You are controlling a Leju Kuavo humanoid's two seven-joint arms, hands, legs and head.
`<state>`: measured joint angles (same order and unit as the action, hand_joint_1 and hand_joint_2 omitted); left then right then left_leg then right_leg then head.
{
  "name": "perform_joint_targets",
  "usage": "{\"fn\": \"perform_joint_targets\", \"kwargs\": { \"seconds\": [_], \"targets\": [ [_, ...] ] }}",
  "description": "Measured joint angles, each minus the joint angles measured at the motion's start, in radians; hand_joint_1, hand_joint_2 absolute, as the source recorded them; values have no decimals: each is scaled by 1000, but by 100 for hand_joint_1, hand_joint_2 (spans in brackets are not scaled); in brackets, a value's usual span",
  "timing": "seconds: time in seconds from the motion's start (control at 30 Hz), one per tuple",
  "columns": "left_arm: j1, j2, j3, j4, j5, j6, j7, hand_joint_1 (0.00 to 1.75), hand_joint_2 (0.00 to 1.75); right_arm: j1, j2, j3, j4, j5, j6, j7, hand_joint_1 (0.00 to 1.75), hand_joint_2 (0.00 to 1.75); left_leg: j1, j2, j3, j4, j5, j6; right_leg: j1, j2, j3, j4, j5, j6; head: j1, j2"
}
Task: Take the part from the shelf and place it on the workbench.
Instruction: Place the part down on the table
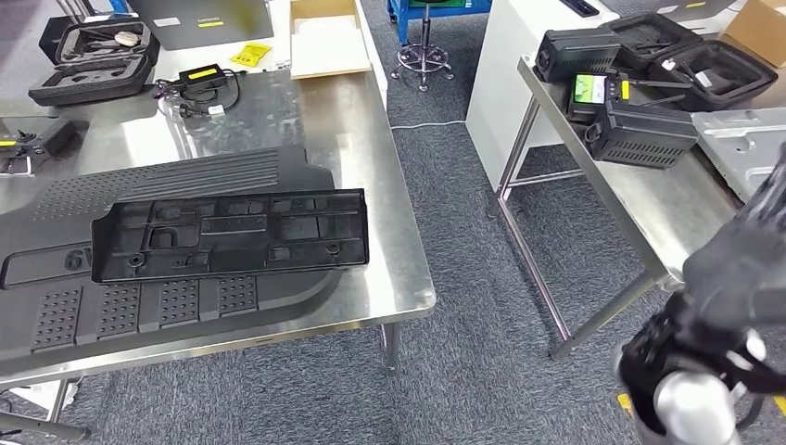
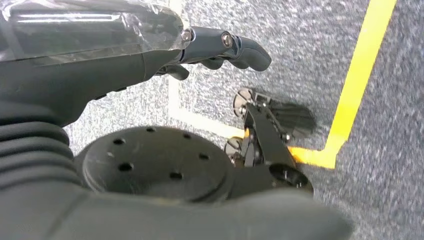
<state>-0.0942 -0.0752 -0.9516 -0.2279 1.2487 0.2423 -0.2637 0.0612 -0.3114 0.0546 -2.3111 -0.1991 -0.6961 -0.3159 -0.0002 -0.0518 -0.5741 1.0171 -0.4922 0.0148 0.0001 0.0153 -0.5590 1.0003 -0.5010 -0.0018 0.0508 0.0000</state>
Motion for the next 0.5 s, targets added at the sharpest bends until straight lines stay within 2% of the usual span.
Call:
{"fn": "perform_joint_targets", "kwargs": {
  "seconds": [0.13,0.23,0.3,0.33,0.4,0.47,0.5],
  "targets": [
    [0,0,13,3,6,8,15,0,175,112,70,16,54,-132,2,-102,0,0,-5,0,0,1,-3,3,-4,0,1,0,-2,3,0,0],
    [-1,0,17,3,1,2,28,0,175,140,108,40,103,-173,4,-124,0,0,-11,0,1,1,-4,8,-8,1,1,-2,-2,8,0,0],
    [-2,0,17,4,-2,1,30,0,175,146,125,50,128,-176,4,-127,0,0,-8,1,7,-9,3,16,-7,1,5,0,-4,15,0,0],
    [-3,0,17,4,-3,0,30,0,175,147,131,52,135,-173,4,-126,0,0,-4,3,12,-16,8,20,-7,0,1,13,-17,18,1,0],
    [-3,-1,17,4,-6,-1,30,0,175,148,138,54,146,-168,4,-119,0,0,1,6,19,-27,14,26,-10,-3,-34,100,-75,22,7,0],
    [-3,-1,17,4,-10,-2,31,0,175,149,146,56,159,-162,8,-108,0,0,2,8,19,-28,14,27,-15,-5,-93,229,-136,29,12,0],
    [-3,0,17,4,-12,-2,33,0,175,149,151,57,166,-160,10,-103,0,0,2,9,19,-28,14,26,-19,-6,-111,268,-144,32,13,0]
  ]
}}
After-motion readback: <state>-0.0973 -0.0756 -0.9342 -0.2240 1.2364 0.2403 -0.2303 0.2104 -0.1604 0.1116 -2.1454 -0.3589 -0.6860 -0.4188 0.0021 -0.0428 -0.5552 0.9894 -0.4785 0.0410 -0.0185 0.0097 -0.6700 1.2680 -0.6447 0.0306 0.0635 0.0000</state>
